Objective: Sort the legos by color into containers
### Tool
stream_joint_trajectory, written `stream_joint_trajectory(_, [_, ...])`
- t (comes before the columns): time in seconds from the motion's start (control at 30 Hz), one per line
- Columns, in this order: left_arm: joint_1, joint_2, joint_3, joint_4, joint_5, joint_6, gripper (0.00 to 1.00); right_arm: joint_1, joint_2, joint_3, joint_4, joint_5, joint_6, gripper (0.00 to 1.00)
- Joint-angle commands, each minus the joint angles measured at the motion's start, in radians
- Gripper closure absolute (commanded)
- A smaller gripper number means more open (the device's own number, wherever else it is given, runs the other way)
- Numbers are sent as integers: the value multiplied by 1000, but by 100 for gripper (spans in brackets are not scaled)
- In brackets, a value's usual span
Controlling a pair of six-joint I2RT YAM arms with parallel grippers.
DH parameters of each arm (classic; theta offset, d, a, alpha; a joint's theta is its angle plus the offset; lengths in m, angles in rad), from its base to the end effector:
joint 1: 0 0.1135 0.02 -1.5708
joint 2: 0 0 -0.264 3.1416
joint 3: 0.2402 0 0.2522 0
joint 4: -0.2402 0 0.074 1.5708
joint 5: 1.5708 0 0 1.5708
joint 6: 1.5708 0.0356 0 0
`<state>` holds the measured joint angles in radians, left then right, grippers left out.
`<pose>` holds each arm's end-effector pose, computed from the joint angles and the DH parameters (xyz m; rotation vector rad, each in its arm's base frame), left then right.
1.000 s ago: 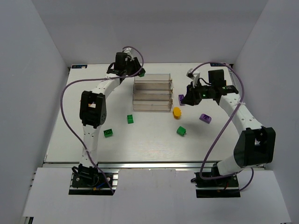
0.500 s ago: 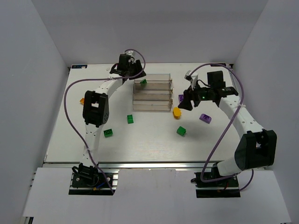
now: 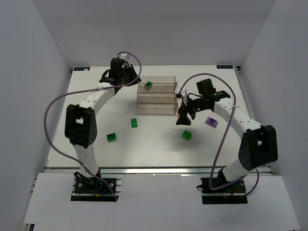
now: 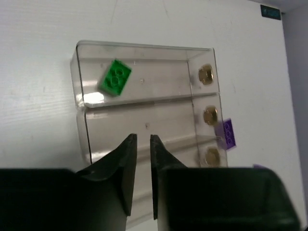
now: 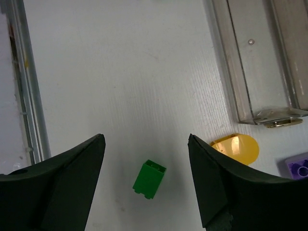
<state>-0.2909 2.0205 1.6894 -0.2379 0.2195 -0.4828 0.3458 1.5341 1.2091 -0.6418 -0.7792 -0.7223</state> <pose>0.4552 -0.1444 0.2698 -0.0786 2.2023 -0.6788 0.2907 0.1313 0.2742 -1.4245 1.8307 0.7939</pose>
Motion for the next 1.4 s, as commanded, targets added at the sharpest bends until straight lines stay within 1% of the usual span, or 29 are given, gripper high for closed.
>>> stream_joint_trajectory(0.0, [4,-316,-236,44,-48,-10,75,44,-3,-32,-41,63,-104,24])
stream_joint_trajectory(0.03, [4,-371,-290,45,-55,-14,75,67,-5,-39,-35,139,-97,25])
stream_joint_trajectory(0.07, [4,-420,-340,37,-68,-14,71,76,-3,-45,-24,190,-50,26])
stream_joint_trajectory(0.1, [4,-513,-414,-6,-104,-13,65,91,-2,-52,-12,287,-20,26])
stream_joint_trajectory(0.13, [4,-552,-445,-32,-121,-13,48,96,4,-56,-13,326,3,26])
stream_joint_trajectory(0.17, [4,-593,-479,-75,-135,-13,42,99,6,-60,-16,365,39,26])
stream_joint_trajectory(0.2, [4,-670,-540,-93,-159,-14,37,104,8,-72,-24,421,53,25])
stream_joint_trajectory(0.27, [4,-744,-603,-136,-175,-23,31,105,0,-86,-38,445,70,22])
stream_joint_trajectory(0.3, [4,-814,-667,-146,-190,-43,31,105,-5,-106,-41,445,78,20])
stream_joint_trajectory(0.43, [4,-963,-801,-187,-200,-92,28,128,-32,-123,-27,416,110,16])
stream_joint_trajectory(0.57, [-8,-1034,-861,-260,-200,-117,28,143,-14,-100,-36,420,139,15])
stream_joint_trajectory(0.67, [-8,-1065,-899,-271,-178,-143,28,139,-15,-117,-32,471,156,14])
stream_joint_trajectory(0.77, [-8,-1092,-939,-246,-164,-163,28,136,-32,-166,-19,520,185,14])
stream_joint_trajectory(0.93, [-8,-1099,-952,-219,-151,-181,28,136,-77,-253,33,586,230,11])
stream_joint_trajectory(1.17, [-8,-1065,-924,-212,-129,-163,28,134,-75,-332,128,609,245,11])
stream_joint_trajectory(1.37, [-8,-1056,-922,-198,-117,-172,28,131,-37,-361,229,604,271,15])
